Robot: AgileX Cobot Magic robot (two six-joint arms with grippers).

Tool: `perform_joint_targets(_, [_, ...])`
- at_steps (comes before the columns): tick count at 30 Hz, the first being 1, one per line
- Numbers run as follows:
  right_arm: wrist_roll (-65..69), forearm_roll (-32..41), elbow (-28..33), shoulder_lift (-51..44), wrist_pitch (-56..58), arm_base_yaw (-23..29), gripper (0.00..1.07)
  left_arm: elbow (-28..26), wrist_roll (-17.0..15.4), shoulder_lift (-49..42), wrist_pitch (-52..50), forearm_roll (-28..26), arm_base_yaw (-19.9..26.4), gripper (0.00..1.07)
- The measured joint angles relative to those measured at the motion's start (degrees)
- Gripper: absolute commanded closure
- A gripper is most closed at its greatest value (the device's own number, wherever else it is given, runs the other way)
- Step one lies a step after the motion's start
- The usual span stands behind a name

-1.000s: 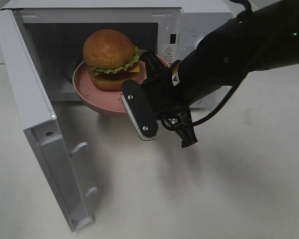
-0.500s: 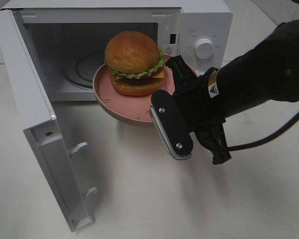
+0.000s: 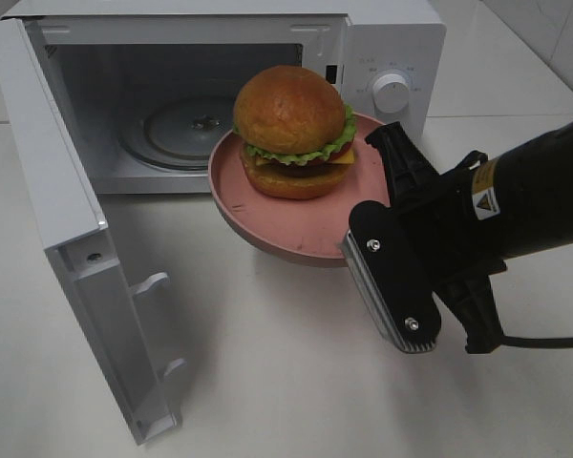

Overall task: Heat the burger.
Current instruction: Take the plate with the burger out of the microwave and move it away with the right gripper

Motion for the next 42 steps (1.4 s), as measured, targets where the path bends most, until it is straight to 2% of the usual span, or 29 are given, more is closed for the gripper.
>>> perform_joint_targets(8, [0.0, 0.0, 4.01, -5.44, 2.01, 0.0, 1.07, 0.0, 0.0, 0.0, 0.0, 0.0, 0.0, 0.09])
perform_joint_targets(15, [0.0, 0.0, 10.26, -13.81, 5.27, 0.0, 1.07, 0.0, 0.0, 0.0, 0.0, 0.0, 0.0, 0.09])
perform_joint_targets(29, [6.53, -2.01, 15.3, -27.16, 15.47, 0.0, 1.07, 0.0, 0.0, 0.0, 0.0, 0.0, 0.0, 0.09])
perform_joint_targets(36, [17.48, -7.39, 16.44, -31.51, 19.82, 0.0, 1.07, 0.0, 0.0, 0.0, 0.0, 0.0, 0.0, 0.09])
perform_joint_targets(42, [30.6, -16.5, 16.44, -31.63, 23.26, 0.0, 1.07, 0.0, 0.0, 0.0, 0.0, 0.0, 0.0, 0.09])
